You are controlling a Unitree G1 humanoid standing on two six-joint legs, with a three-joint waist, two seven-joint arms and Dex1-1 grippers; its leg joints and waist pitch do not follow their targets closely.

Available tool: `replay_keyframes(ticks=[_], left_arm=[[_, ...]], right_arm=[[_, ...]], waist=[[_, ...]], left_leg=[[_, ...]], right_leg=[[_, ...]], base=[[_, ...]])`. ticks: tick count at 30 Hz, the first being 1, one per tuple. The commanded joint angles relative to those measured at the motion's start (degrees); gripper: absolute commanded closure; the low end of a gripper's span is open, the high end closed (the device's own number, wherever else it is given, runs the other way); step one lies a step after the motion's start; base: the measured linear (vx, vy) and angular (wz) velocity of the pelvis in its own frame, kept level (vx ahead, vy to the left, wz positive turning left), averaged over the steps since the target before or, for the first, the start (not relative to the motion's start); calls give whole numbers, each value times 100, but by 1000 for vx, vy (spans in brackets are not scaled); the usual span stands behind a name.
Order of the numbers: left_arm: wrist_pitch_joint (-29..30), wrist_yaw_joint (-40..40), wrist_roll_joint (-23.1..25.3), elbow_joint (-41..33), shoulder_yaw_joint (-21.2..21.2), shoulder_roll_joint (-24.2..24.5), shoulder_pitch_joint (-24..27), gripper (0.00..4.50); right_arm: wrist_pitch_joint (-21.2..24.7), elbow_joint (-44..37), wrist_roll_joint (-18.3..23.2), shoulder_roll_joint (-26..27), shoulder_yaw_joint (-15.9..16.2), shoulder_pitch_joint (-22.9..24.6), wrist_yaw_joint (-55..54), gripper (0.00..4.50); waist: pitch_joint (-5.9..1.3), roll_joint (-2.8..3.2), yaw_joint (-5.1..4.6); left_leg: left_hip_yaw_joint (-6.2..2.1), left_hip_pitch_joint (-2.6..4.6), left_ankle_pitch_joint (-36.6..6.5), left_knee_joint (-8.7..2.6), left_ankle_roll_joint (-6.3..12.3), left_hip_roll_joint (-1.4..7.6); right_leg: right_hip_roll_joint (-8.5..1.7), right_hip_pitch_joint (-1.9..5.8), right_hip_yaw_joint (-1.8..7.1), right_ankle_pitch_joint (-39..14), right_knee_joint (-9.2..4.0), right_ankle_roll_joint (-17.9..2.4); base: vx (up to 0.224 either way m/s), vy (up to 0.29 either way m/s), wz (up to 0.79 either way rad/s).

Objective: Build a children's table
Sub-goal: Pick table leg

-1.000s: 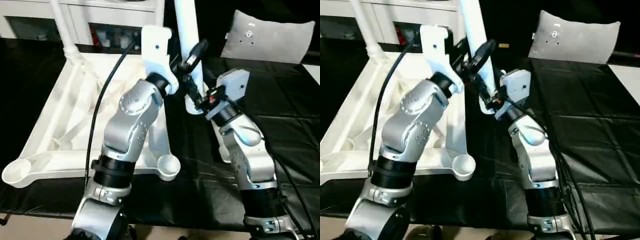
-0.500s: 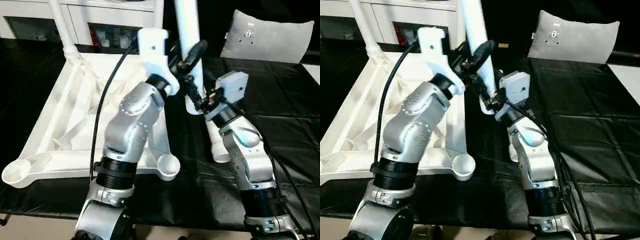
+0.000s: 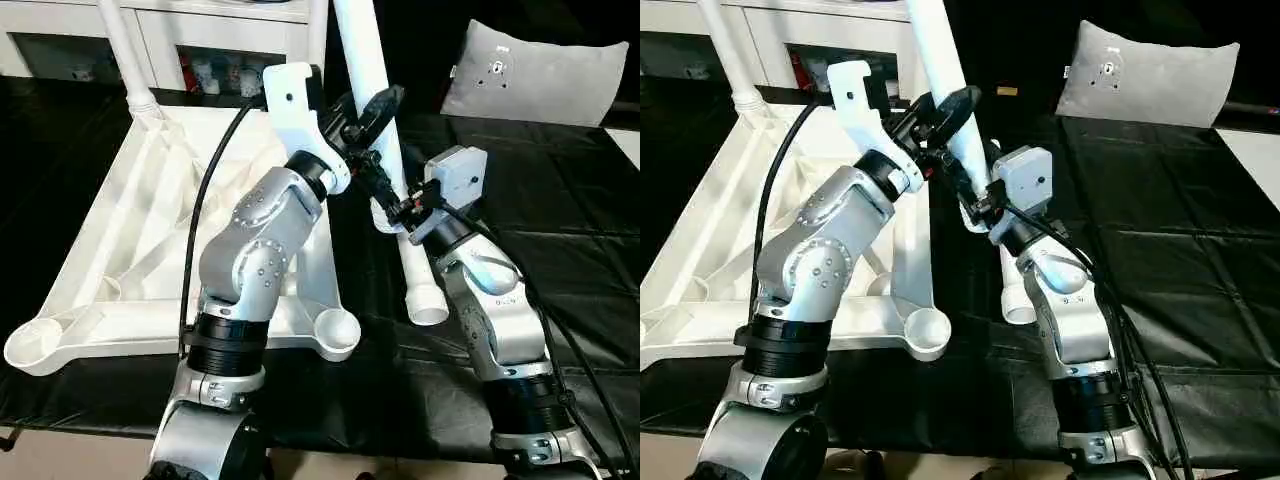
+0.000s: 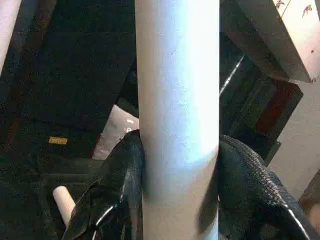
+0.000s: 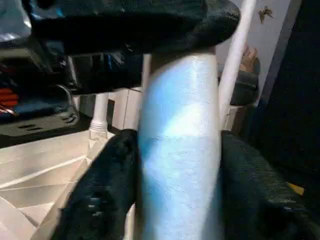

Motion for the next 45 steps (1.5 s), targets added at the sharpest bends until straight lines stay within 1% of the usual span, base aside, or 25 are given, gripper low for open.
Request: replay_keyframes(ticks=[1,4,5,8,10,11,14,15,16,18,20,23,26,28,30,31,32,33,36,37,38,39,40,43,45], left_arm=[[-127,55,99,2,32,1,-146,265],[-165,19,137,91,140,161,-227,265],[-179,-49,156,173,214,316,-294,265],[-147,-163,139,291,320,534,-389,265],[-87,-259,131,330,333,667,-423,265],[-22,-382,95,339,342,779,-441,265],[39,-466,21,345,391,855,-460,265],[74,-548,1,350,385,923,-467,265],[142,-703,-37,359,370,1051,-478,265],[215,-874,-89,358,347,1168,-485,265],[313,-1093,-189,349,347,1309,-501,265],[338,-1134,-217,347,353,1335,-507,265],[509,-1421,-396,248,371,1451,-514,265],[609,-1555,-518,186,400,1491,-519,265],[790,-1768,-826,78,498,1527,-556,265],[845,-1816,-939,46,535,1522,-569,265],[890,-1855,-1030,21,564,1518,-580,265],[971,-1934,-1184,-25,608,1517,-597,265],[1235,-2145,-1624,-153,731,1508,-654,265],[1326,-2228,-1765,-199,768,1511,-671,265],[1393,-2296,-1860,-227,787,1523,-685,265],[1463,-2377,-1943,-257,790,1549,-692,265],[1531,-2466,-2028,-283,787,1582,-703,265],[1609,-2691,-2046,-340,680,1702,-707,265],[1451,-2920,-1707,-368,364,1892,-681,265]], right_arm=[[101,-151,180,-54,-16,-52,107,158],[319,-304,373,-113,-5,-25,302,145],[576,-479,664,-135,-46,43,461,127],[894,-692,1015,-241,-115,146,694,100],[1048,-745,1147,-261,-268,163,609,83],[1210,-819,1337,-324,-389,180,638,71],[1412,-833,1495,-324,-584,156,470,51],[1659,-875,1694,-375,-684,143,477,29],[2064,-923,2032,-461,-872,103,472,29],[2265,-900,2279,-532,-1059,28,463,15],[2557,-798,2573,-639,-1325,-119,393,2],[2612,-777,2614,-665,-1373,-151,387,0],[2977,-738,2937,-821,-1518,-263,476,0],[3122,-734,3071,-913,-1560,-309,564,0],[3507,-767,3357,-1177,-1542,-359,897,0],[3585,-799,3410,-1256,-1514,-350,1030,0],[3648,-825,3454,-1320,-1491,-342,1137,0],[3751,-874,3535,-1429,-1453,-329,1318,0],[4065,-956,3909,-1630,-1472,-374,1710,0],[4173,-978,4039,-1692,-1486,-394,1827,0],[4247,-985,4125,-1739,-1493,-413,1890,0],[4301,-991,4184,-1775,-1488,-435,1948,0],[4374,-1002,4261,-1826,-1479,-462,2029,0],[4503,-1053,4370,-1936,-1421,-496,2222,0],[4500,-1143,4202,-2133,-1165,-479,2541,0]], waist=[[-435,-11,3],[-436,-7,10],[-436,-6,9],[-445,14,23],[-447,16,19],[-436,21,27],[-439,27,54],[-439,26,56],[-440,38,66],[-443,35,86],[-444,34,87],[-449,34,91],[-469,35,94],[-464,38,110],[-474,20,133],[-474,21,147],[-478,3,158],[-476,12,166],[-479,7,187],[-493,-18,180],[-488,-8,201],[-496,-30,202],[-495,-19,207],[-488,-8,229],[-491,-12,245]], left_leg=[[-146,165,-778,-375,274,393],[-149,173,-788,-376,298,392],[-150,169,-774,-372,294,390],[-166,188,-735,-377,312,390],[-158,182,-683,-371,296,393],[-153,184,-689,-374,279,384],[-148,195,-708,-380,230,393],[-148,198,-711,-383,213,395],[-146,204,-731,-383,189,388],[-149,211,-718,-384,183,383],[-141,202,-723,-388,105,373],[-135,194,-654,-381,64,372],[-136,195,-605,-374,86,372],[-128,202,-582,-368,82,363],[-119,208,-591,-361,84,364],[-125,203,-561,-359,87,370],[-114,188,-512,-348,101,359],[-114,183,-496,-344,130,370],[-113,184,-479,-335,170,370],[-105,198,-493,-329,176,361],[-109,190,-451,-325,203,367],[-102,190,-430,-320,212,367],[-107,190,-419,-321,212,371],[-103,201,-472,-323,193,373],[-109,201,-511,-333,132,378]], right_leg=[[-459,244,206,274,-385,-1287],[-456,246,207,263,-385,-1271],[-459,247,206,282,-386,-1268],[-449,255,200,384,-367,-1239],[-458,241,197,460,-354,-1308],[-456,236,197,419,-361,-1338],[-462,225,197,342,-361,-1381],[-463,224,196,318,-360,-1384],[-458,227,196,295,-363,-1390],[-459,230,197,256,-363,-1363],[-458,229,191,207,-361,-1359],[-465,233,190,260,-355,-1369],[-472,245,186,314,-348,-1388],[-472,243,183,327,-347,-1434],[-464,254,181,303,-339,-1465],[-475,262,179,318,-335,-1477],[-474,273,178,369,-329,-1504],[-483,259,184,377,-330,-1515],[-485,262,180,323,-332,-1546],[-475,273,174,312,-323,-1583],[-485,271,175,294,-327,-1609],[-477,266,171,288,-328,-1607],[-479,264,168,275,-316,-1603],[-477,248,172,95,-337,-1544],[-481,252,174,-38,-346,-1448]], base=[[0,0,0],[0,0,0],[0,0,0],[0,0,0],[0,0,0],[0,0,0],[0,0,0],[0,0,0],[0,0,0],[0,0,0],[0,0,0],[0,0,0],[0,0,0],[0,0,0],[0,0,0],[0,0,0],[0,0,0],[0,0,0],[0,0,0],[0,0,0],[0,0,0],[0,0,0],[0,0,0],[0,0,0],[0,0,0]])
